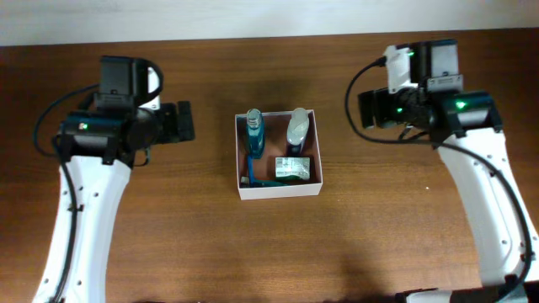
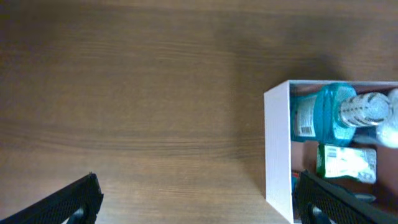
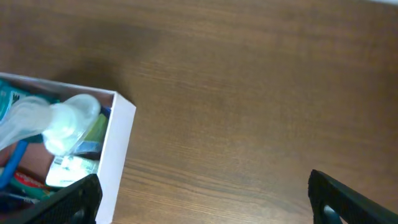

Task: Pack container

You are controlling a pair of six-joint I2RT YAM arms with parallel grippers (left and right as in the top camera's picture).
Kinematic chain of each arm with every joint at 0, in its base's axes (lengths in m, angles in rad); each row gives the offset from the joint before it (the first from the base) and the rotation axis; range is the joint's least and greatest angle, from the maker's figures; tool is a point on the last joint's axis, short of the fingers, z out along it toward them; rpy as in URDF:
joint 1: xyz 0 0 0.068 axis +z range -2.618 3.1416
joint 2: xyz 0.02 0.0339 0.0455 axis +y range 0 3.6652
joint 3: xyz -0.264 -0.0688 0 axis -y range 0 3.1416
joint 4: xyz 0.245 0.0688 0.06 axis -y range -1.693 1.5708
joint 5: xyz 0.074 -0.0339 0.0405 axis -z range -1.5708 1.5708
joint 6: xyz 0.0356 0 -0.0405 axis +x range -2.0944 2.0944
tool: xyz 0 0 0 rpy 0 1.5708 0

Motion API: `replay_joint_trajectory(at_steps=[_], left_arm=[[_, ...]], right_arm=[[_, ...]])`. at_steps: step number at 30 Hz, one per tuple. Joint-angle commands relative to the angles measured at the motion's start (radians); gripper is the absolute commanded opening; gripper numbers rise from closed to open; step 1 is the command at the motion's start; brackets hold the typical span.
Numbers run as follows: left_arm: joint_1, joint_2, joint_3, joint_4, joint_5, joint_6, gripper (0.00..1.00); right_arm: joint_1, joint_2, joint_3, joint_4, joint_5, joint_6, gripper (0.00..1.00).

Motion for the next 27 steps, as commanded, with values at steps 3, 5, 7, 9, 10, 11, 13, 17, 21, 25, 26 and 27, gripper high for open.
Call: replay_joint_trajectory(at_steps=[3,5,7,9,10,11,13,17,21,25,26,27], left_arm=[[-0.005,0.064,-0.001,0.007,-0.005,0.034,1.0],[-0.005,0.071,-0.001,0.036,-0.004,0.034,1.0],[-0.005,0.07,-0.001,0.057,-0.004,0.034,1.0],[-0.005,0.07,-0.001,0.06,-0.01,0.04,1.0],[-0.005,0.07,-0.001,0.059,-0.015,0.042,1.0],[-0.005,0.069,-0.001,0.059,-0.015,0.045,1.0],[-0.006,0.057,-0.001,0.059,-0.015,0.045,1.0],[-0.006,-0.022,-0.031,0.064,-0.012,0.045,1.0],[-0.017,-0.207,-0.21,0.132,-0.006,0.053,1.0],[-0.043,-0.45,-0.461,0.229,-0.004,0.052,1.0],[-0.048,-0.508,-0.513,0.241,-0.004,0.052,1.0],[-0.053,-0.583,-0.571,0.251,-0.004,0.047,1.0]], right_arm=[[-0.06,0.01,0.004,0.045,-0.072,0.027,0.99],[-0.075,0.01,0.004,0.045,-0.069,0.024,0.99],[-0.087,0.009,0.004,0.035,-0.069,0.029,0.99],[-0.094,0.003,0.004,0.014,-0.069,0.067,0.99],[-0.095,-0.002,0.004,0.004,-0.068,0.078,0.99],[-0.094,-0.011,0.004,-0.008,-0.069,0.086,0.99],[-0.094,-0.045,-0.002,-0.034,-0.063,0.092,0.99],[-0.094,-0.169,-0.082,-0.034,0.001,0.136,0.99],[-0.092,-0.384,-0.278,0.029,0.01,0.154,0.99],[-0.092,-0.648,-0.51,0.089,0.027,0.154,0.99],[-0.092,-0.701,-0.55,0.09,0.028,0.154,0.99],[-0.092,-0.78,-0.606,0.09,0.03,0.154,0.99]])
